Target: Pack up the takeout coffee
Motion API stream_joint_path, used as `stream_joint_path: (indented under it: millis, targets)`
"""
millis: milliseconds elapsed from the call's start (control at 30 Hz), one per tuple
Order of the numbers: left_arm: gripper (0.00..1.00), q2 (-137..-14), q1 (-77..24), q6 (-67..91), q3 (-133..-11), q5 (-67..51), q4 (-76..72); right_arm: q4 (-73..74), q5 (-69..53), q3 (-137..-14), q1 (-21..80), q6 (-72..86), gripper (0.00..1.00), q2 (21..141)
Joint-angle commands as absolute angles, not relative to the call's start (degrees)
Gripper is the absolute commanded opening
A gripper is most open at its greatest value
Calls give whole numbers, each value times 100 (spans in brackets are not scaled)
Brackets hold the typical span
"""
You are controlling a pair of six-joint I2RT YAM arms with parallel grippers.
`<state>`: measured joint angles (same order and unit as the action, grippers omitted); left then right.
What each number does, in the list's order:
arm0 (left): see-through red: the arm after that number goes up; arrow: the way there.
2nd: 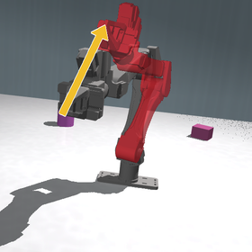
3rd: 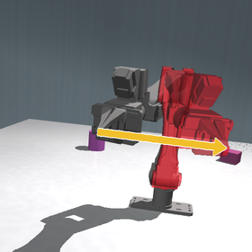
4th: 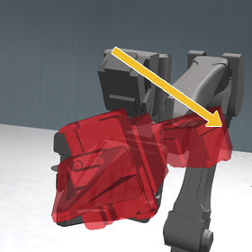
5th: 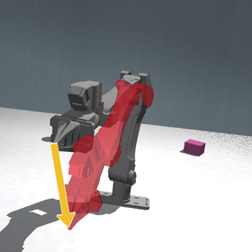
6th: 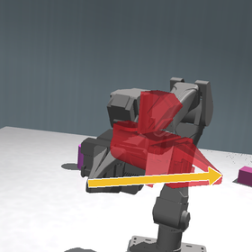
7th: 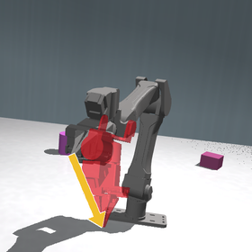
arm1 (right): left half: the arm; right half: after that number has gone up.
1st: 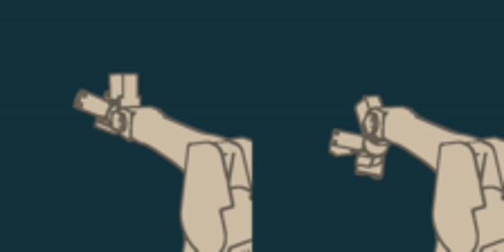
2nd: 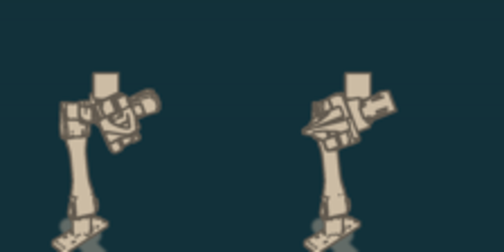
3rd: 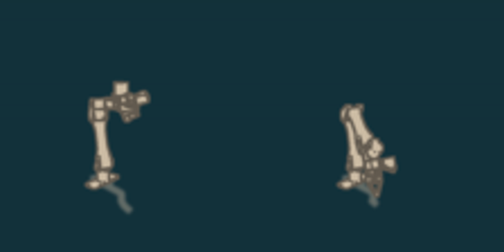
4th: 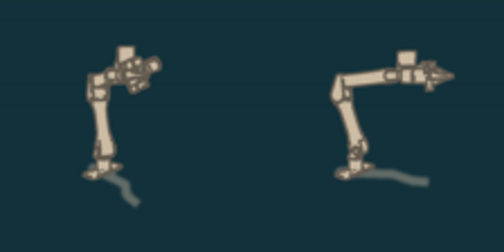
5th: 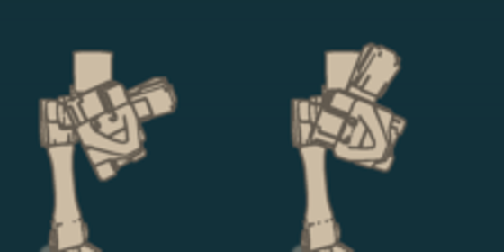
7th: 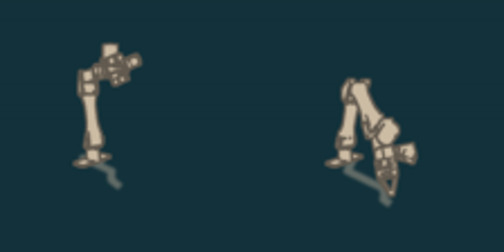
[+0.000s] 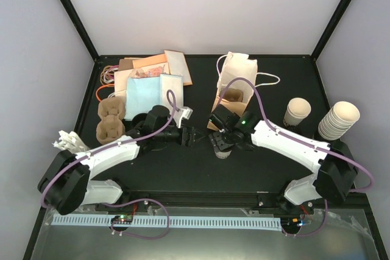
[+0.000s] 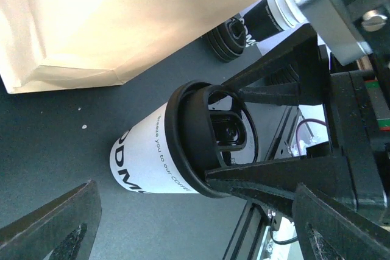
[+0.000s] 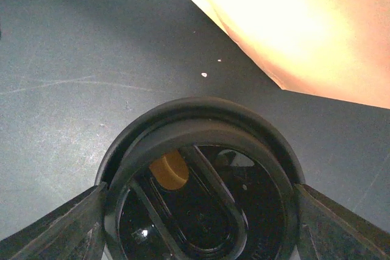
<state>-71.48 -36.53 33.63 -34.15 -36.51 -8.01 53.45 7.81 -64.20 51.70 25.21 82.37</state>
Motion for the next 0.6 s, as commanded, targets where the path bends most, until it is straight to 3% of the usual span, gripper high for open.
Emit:
stream_joint_path:
  millis: [0, 567]
  targets:
    - [88, -7300, -3735, 3505, -3451, -3781, -1258, 5076, 696, -5937, 5333, 2830, 82, 8220]
    - [86, -7572, -3739, 3614, -3559, -3699, -1207, 4143, 601, -5200, 5747, 3356, 82, 8117]
